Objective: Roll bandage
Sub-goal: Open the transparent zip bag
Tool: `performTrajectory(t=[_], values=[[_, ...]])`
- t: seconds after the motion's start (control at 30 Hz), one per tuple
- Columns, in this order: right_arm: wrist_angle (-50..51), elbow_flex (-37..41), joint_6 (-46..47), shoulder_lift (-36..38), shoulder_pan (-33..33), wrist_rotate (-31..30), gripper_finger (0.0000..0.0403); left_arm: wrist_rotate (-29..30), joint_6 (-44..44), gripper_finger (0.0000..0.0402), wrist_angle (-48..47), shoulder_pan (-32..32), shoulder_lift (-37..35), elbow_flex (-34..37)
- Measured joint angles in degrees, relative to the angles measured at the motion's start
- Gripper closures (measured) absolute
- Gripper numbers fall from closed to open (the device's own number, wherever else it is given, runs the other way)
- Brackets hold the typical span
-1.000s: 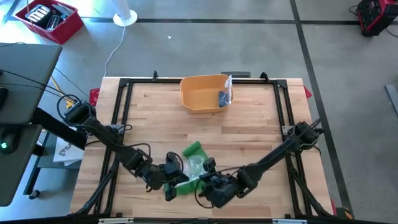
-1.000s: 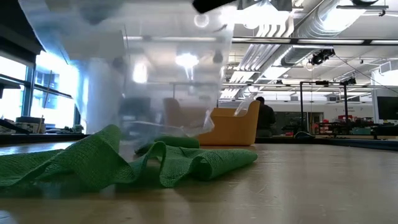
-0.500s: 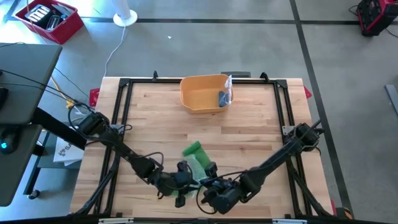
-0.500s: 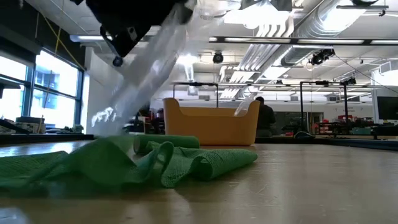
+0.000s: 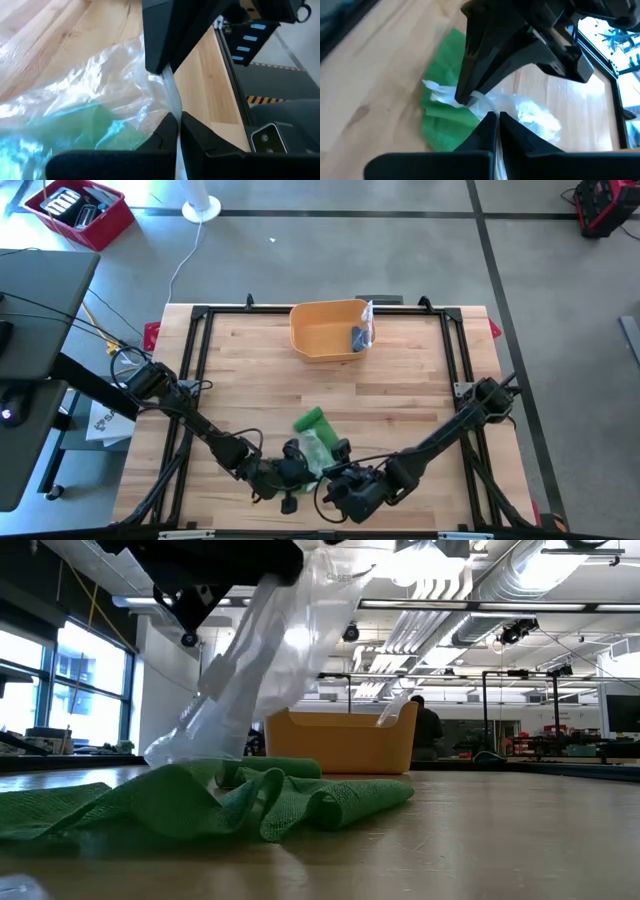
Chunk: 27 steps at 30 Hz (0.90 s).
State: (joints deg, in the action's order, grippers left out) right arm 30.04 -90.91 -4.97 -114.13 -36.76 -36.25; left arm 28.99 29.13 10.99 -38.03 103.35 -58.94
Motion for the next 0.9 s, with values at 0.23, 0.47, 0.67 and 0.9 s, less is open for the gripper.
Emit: performTrajectory(t=[0.23,0.47,0.67,0.9], values=[[3.69,-0.09,6.84,2.6,-0.64,-4.56,0.0293,-0.15,7.62,0.04,-2.56,0.71,0.04,0.07],[3.06,1.77,29.17,4.09,-2.99,-5.09,0.0261,2.56,8.81,0.04,-1.45,1.39,0.04,0.07],[-13.29,13.85,43.73,3.85,-4.28,-7.1,0.027,5.01,7.15,0.04,-0.01,1.38,0.04,0.07],[-45.8,23.87,39.63,3.87,-2.74,-13.21,0.0271,5.45,1.37,0.0401,5.24,1.26,0.04,0.07]])
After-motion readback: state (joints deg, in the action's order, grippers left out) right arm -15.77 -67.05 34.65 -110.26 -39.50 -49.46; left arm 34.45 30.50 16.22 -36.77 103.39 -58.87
